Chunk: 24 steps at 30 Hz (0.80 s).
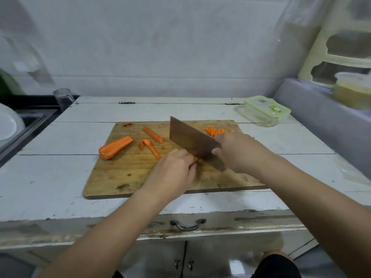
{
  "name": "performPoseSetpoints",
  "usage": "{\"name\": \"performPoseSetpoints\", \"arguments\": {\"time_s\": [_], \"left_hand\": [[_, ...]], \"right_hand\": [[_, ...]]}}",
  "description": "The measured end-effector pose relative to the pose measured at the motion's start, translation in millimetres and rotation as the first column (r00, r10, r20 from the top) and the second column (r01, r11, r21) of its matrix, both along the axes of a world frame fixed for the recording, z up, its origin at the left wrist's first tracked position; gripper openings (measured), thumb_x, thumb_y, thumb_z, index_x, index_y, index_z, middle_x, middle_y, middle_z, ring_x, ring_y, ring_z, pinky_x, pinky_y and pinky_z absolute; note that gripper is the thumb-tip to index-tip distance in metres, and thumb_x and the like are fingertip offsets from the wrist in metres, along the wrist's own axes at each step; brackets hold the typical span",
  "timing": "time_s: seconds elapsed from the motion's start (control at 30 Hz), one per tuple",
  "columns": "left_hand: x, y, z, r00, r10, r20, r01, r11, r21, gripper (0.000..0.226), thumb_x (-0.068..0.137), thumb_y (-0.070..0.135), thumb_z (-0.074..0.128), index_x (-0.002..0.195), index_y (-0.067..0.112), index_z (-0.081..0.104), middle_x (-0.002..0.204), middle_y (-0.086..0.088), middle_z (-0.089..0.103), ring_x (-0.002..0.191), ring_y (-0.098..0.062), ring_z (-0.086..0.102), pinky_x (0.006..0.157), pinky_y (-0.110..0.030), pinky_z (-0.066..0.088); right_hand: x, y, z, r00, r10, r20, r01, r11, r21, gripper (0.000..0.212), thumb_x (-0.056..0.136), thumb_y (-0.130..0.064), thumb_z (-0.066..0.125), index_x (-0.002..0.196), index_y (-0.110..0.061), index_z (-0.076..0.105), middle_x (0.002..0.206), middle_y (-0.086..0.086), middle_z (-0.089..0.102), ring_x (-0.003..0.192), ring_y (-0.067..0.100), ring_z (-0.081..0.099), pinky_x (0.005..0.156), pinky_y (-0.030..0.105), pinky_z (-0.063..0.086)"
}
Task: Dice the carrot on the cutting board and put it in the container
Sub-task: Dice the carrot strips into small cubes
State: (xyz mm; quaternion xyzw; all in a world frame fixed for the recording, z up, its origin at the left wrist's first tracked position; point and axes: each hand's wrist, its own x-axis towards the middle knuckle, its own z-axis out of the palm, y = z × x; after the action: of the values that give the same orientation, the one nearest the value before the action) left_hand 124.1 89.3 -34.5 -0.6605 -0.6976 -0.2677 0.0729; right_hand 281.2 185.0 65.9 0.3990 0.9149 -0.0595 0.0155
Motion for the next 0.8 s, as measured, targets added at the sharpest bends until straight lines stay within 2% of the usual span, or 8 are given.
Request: {"name": "performPoseSetpoints", "arguments": {"time_s": [0.07, 0.13, 0.27, 0.4, 0.53, 0.7, 0.8], "left_hand": [[2.7, -5.3, -2.1, 1.000, -0.009, 0.012, 0.009, 1.000, -0.014, 0.028, 0.102, 0.028, 0.051, 0.113, 0.015, 0.073, 0.102, 0.004, 0.063, 0.099, -0.013, 0.053, 0.083, -0.032, 0.052], [4.1, -9.0, -2.5, 1.000, -0.018, 0.015, 0.019, 1.000, -0.023, 0.033, 0.102, 0.028, 0.051, 0.122, 0.012, 0.072, 0.111, 0.003, 0.063, 0.105, -0.012, 0.054, 0.087, -0.028, 0.052], [2.7, -10.2, -1.2, 1.000, -0.015, 0.000, 0.015, 1.000, -0.021, 0.033, 0.101, 0.027, 0.051, 0.122, 0.014, 0.072, 0.113, 0.003, 0.064, 0.106, -0.011, 0.055, 0.089, -0.028, 0.053], [4.4, -9.7, -0.4, 1.000, -0.009, -0.011, 0.008, 1.000, -0.025, 0.032, 0.101, 0.027, 0.049, 0.118, 0.014, 0.073, 0.109, 0.003, 0.065, 0.105, -0.012, 0.053, 0.089, -0.031, 0.053], [4.0, -9.0, -1.0, 1.000, -0.007, -0.019, 0.006, 1.000, -0.028, 0.032, 0.100, 0.026, 0.049, 0.117, 0.014, 0.074, 0.110, 0.003, 0.066, 0.106, -0.013, 0.053, 0.091, -0.031, 0.052], [3.5, -9.6, -1.8, 1.000, -0.011, 0.000, 0.011, 1.000, -0.026, 0.031, 0.100, 0.024, 0.050, 0.119, 0.015, 0.074, 0.111, 0.003, 0.066, 0.107, -0.012, 0.053, 0.091, -0.030, 0.053], [2.7, -8.6, -1.8, 1.000, -0.009, -0.010, 0.009, 1.000, -0.028, 0.031, 0.099, 0.023, 0.052, 0.118, 0.013, 0.074, 0.112, 0.002, 0.066, 0.107, -0.014, 0.054, 0.090, -0.032, 0.053]], "right_hand": [[7.0, 8.3, -2.0, 0.997, -0.044, -0.060, 0.044, 0.999, 0.005, 0.013, 0.104, -0.033, 0.048, 0.093, -0.026, 0.046, 0.087, 0.001, 0.054, 0.083, 0.028, 0.048, 0.070, 0.036, 0.040], [17.5, 7.2, -2.9, 0.993, -0.061, -0.103, 0.062, 0.998, 0.007, 0.014, 0.103, -0.033, 0.048, 0.091, -0.027, 0.044, 0.076, -0.006, 0.043, 0.082, 0.029, 0.048, 0.068, 0.035, 0.037], [28.8, -10.1, 0.3, 0.997, -0.016, -0.075, 0.019, 0.999, 0.042, 0.022, 0.103, -0.035, 0.046, 0.083, -0.031, 0.039, 0.073, -0.006, 0.041, 0.079, 0.027, 0.048, 0.066, 0.036, 0.038], [28.9, -19.9, -0.3, 0.999, 0.038, 0.017, -0.040, 0.993, 0.112, 0.015, 0.105, -0.036, 0.043, 0.094, -0.027, 0.045, 0.079, -0.001, 0.045, 0.077, 0.025, 0.045, 0.064, 0.036, 0.038], [26.1, -22.7, 0.4, 0.996, 0.055, 0.065, -0.062, 0.991, 0.118, 0.015, 0.107, -0.035, 0.041, 0.104, -0.024, 0.051, 0.080, -0.001, 0.050, 0.071, 0.021, 0.048, 0.053, 0.032, 0.033], [21.5, -23.5, 2.4, 0.992, 0.065, 0.109, -0.078, 0.990, 0.121, 0.015, 0.106, -0.033, 0.041, 0.095, -0.025, 0.043, 0.084, 0.001, 0.049, 0.076, 0.024, 0.048, 0.063, 0.036, 0.041], [8.8, -19.2, -3.2, 0.995, 0.060, 0.085, -0.068, 0.993, 0.094, 0.012, 0.105, -0.034, 0.044, 0.095, -0.028, 0.042, 0.085, 0.001, 0.048, 0.080, 0.027, 0.048, 0.067, 0.037, 0.046]]}}
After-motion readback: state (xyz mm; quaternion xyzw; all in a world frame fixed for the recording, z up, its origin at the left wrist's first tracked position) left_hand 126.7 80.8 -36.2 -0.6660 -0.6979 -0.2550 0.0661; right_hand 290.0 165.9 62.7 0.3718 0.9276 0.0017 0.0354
